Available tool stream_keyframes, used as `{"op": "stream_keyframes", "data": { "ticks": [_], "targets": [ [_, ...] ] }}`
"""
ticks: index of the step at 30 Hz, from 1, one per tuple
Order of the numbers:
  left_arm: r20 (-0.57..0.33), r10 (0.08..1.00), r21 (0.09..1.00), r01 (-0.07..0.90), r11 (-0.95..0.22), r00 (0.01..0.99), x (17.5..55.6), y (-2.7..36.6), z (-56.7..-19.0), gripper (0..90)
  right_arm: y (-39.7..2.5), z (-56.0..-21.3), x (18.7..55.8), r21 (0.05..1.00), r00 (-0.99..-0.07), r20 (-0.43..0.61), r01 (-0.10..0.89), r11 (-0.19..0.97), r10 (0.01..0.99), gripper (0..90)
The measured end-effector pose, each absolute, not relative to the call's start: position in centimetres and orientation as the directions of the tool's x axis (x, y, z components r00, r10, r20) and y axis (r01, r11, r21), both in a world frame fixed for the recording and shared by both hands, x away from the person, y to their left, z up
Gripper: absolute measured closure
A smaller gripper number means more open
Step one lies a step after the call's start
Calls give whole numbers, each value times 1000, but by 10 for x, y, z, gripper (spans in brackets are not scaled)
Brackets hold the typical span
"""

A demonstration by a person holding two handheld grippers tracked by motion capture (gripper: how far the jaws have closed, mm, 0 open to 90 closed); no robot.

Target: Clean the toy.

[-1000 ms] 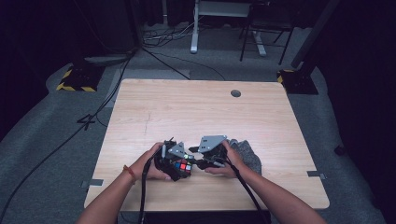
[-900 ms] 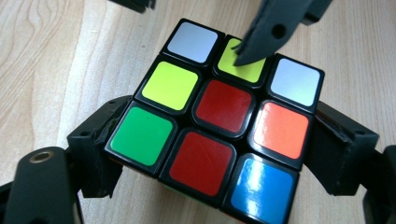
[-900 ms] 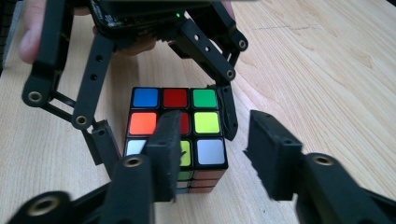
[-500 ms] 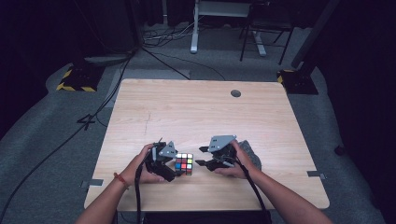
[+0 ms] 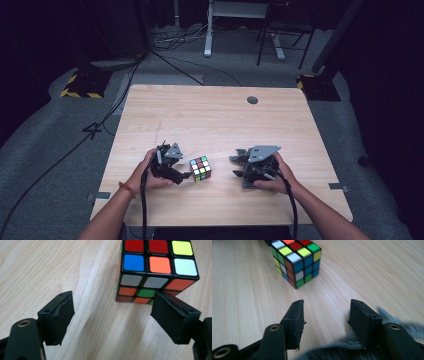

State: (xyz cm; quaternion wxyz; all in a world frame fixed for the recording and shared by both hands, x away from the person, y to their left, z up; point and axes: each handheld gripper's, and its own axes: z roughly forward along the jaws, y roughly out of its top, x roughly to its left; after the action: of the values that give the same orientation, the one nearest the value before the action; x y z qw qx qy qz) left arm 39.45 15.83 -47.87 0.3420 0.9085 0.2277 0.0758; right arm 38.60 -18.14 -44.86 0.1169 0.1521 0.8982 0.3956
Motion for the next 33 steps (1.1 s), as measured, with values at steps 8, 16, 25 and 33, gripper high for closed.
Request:
{"op": "stream_keyframes", "data": {
  "ticks": [8,16,25,33],
  "targets": [
    [-44,367,651,306,-695,929,382,138,-484,161,-230,-453,388,750,-886,-73,254,611,457,430],
    [-15,382,646,300,-702,924,382,118,-488,167,-250,-438,381,786,-879,-86,229,575,468,379],
    [13,385,652,284,-703,923,390,112,-490,308,-271,-458,392,700,-863,-65,318,640,500,344],
    [6,346,654,258,-711,938,394,104,-490,328,-265,-483,401,660,-868,-50,342,669,493,430]
  ]
}}
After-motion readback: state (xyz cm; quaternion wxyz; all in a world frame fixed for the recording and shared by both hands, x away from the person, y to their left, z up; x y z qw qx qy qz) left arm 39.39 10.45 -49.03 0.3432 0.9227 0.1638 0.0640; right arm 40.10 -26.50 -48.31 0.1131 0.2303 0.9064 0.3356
